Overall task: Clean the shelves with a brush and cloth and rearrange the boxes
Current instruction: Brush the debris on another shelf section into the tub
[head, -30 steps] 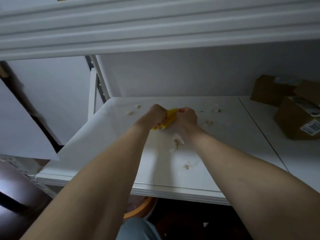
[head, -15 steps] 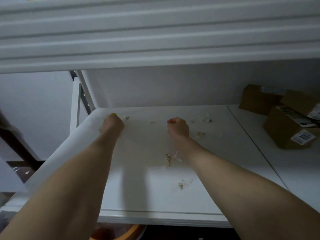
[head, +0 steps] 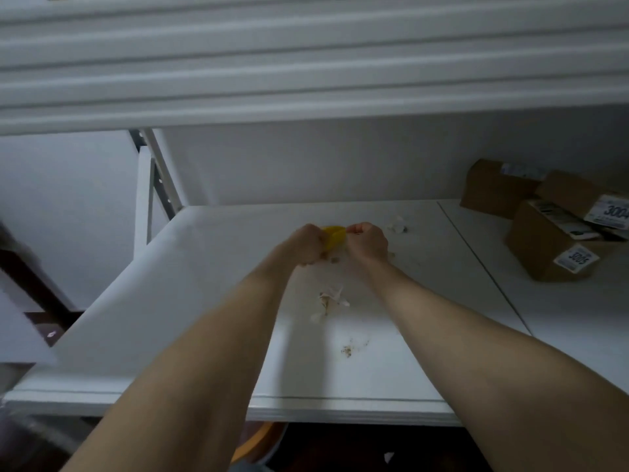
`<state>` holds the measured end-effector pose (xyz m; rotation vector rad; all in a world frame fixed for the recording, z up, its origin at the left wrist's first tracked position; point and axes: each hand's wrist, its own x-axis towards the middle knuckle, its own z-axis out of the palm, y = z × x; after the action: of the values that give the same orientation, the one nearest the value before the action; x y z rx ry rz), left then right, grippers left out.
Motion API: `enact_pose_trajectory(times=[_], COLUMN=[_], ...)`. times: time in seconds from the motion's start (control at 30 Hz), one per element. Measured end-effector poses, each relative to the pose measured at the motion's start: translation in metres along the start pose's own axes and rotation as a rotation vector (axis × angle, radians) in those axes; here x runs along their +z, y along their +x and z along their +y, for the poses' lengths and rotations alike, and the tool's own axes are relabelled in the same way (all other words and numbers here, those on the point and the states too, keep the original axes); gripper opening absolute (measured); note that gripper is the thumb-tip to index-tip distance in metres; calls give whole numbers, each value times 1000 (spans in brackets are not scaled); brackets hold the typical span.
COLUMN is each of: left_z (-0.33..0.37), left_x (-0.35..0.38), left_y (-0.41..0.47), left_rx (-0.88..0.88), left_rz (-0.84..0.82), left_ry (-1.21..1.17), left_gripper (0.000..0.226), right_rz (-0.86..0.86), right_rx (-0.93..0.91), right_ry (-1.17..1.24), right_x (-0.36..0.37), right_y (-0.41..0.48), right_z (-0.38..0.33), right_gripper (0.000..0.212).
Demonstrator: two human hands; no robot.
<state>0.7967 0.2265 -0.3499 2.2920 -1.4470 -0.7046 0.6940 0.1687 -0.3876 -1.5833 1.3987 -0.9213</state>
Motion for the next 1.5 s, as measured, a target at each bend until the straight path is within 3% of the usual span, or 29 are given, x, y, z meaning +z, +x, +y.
enact_pose_trajectory(times=[0.17,0.23,0.33,0.4,0.47,0.63,0.87,1.0,1.1,1.23,1.33,1.5], left_z=[27,29,16,0,-13,-9,35,17,-24,-76,-92,-60], left_x=[10,8,8,6,5,25,38,25,9,-14,-13,16], left_y=[-29,-35,-29,-22,-23,-36,-64,-77,-86,-106,-115,-112], left_rx=[77,78,32,-84,-202,-176,-96,-133,-255,-422,-486,-379], left_rz=[-200,-94,242,392,445,308,29,218,422,557,530,379], left_ry=[-55,-118,-282,-221,-127,-85,-147,-250,-299,-322,-335,-339], left_gripper=[22,25,21,41,44,35,29,30,33,31,35,34], right_rz=[49,66,90,97,96,135,36,9,-30,-93,-119,-81], right_rx=[-49,-67,-56,-52,-45,-24,-11,-11,-24,-48,-62,-55], right_ry=[24,10,-40,-88,-126,-158,-179,-166,-150,-151,-154,-148], right_x=[-16,-27,-42,-51,-59,-73,-60,-45,-30,-9,0,-16], right_y=[-15,-18,-18,-17,-17,-18,-38,-54,-67,-83,-91,-85], right_z=[-2,-2,1,6,13,24,19,8,-1,-11,-17,-11], right_gripper=[24,23,25,27,29,32,31,33,33,34,35,32])
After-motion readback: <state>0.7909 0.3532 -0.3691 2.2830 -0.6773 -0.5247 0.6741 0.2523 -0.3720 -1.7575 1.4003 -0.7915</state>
